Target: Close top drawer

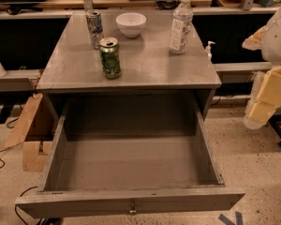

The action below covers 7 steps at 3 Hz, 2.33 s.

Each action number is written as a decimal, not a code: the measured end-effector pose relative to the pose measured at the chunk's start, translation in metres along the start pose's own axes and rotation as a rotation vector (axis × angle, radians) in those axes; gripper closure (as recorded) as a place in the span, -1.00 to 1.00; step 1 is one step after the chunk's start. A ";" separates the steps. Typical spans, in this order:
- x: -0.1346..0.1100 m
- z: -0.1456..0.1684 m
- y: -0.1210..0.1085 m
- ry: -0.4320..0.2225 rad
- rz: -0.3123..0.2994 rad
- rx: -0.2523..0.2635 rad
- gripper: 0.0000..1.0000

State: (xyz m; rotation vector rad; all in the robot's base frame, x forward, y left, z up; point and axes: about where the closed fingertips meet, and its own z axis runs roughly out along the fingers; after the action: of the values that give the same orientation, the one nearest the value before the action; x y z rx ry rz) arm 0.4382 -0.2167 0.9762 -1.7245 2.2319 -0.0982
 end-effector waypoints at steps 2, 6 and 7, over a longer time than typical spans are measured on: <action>0.013 0.017 0.019 -0.024 0.035 -0.021 -0.66; 0.095 0.174 0.220 -0.171 0.214 -0.098 1.00; 0.097 0.181 0.228 -0.167 0.221 -0.112 1.00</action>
Offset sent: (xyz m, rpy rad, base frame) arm -0.0743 -0.0217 -0.1140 0.1618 0.1149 -0.1005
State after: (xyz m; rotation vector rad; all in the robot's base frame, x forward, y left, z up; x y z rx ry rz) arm 0.2571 -0.2232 0.7289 -1.4659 2.3221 0.2160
